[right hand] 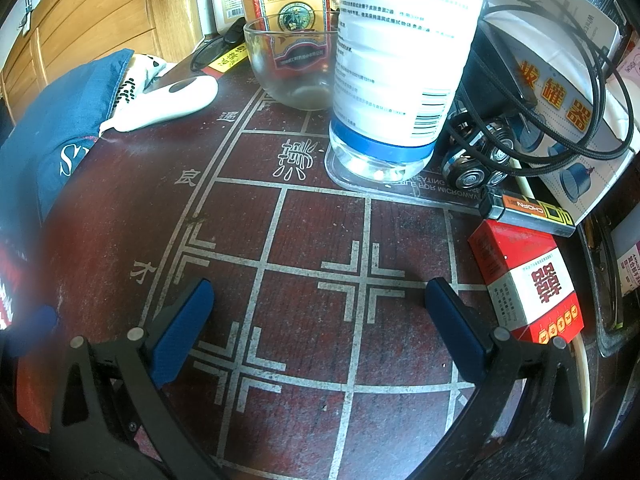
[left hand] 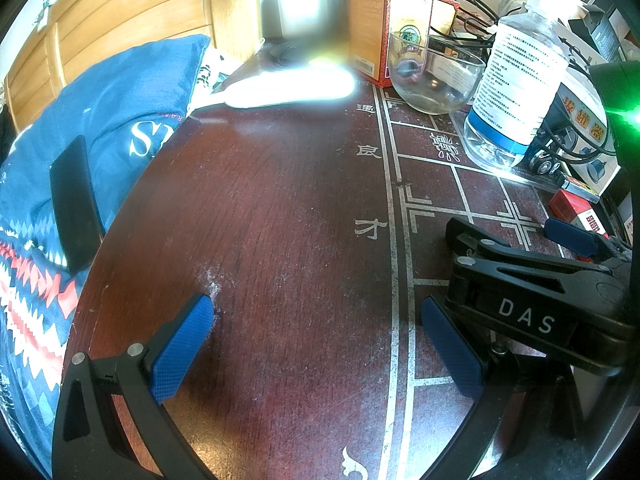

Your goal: Fold large clothes

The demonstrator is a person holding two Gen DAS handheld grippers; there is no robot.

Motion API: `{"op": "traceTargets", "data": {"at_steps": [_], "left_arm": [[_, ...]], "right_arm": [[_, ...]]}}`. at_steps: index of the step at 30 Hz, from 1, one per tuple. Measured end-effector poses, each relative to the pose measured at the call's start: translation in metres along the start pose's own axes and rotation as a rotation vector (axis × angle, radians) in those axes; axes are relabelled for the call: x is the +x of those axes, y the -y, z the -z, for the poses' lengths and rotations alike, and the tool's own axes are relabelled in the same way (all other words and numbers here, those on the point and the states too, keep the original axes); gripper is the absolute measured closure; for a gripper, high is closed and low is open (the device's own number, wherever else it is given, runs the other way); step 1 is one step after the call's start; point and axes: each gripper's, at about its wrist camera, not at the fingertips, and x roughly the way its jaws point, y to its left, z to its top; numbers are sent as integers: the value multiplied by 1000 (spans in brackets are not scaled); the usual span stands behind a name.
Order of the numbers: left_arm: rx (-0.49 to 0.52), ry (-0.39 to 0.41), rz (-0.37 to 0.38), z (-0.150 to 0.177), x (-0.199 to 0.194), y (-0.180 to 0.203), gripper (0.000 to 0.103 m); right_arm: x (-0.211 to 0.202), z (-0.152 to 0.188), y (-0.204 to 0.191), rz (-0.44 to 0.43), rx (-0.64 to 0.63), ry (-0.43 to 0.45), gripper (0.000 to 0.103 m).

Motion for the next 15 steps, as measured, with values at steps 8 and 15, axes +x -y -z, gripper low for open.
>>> {"op": "traceTargets", "data": {"at_steps": [8,15], "left_arm": [[0,0,1,0,1,0,0],[0,0,2,0,0,0,0]], "right_arm": [[-1,0,-3,8,-10,-12,0],[-2,0,-7,18,-20,-21,0]]}}
